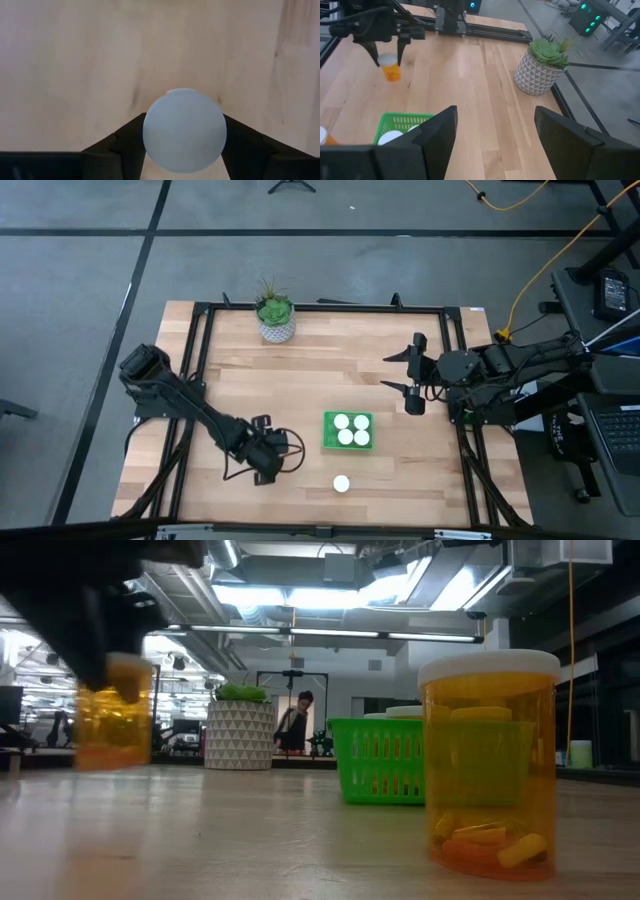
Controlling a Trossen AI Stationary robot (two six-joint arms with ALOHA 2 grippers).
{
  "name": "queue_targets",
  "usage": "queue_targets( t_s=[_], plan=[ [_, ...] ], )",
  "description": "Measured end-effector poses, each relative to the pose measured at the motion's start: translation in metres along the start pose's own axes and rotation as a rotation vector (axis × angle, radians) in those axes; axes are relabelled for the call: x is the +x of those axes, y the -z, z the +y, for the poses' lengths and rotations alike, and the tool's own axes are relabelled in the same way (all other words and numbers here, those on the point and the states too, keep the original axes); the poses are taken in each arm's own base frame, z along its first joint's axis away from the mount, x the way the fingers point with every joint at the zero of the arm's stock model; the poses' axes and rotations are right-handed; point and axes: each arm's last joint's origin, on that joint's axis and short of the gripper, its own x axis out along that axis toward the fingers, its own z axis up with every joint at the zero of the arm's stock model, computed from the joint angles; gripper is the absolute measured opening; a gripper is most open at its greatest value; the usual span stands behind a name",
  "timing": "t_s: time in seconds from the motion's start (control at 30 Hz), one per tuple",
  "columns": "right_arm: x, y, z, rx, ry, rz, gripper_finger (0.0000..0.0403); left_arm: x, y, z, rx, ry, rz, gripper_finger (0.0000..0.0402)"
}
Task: Pick and place pill bottles into a basket
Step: Put the orange pill bottle into the green bin
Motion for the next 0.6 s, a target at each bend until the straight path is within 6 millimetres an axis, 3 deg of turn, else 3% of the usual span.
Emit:
queue_targets(
  t_s=[0.6],
  plan=[
    [0.0, 0.005, 0.0, -0.02, 0.0, 0.044, 0.0267, -0.049, -0.063, 0.099, 0.004, 0.053, -0.186, 0.021]
  ],
)
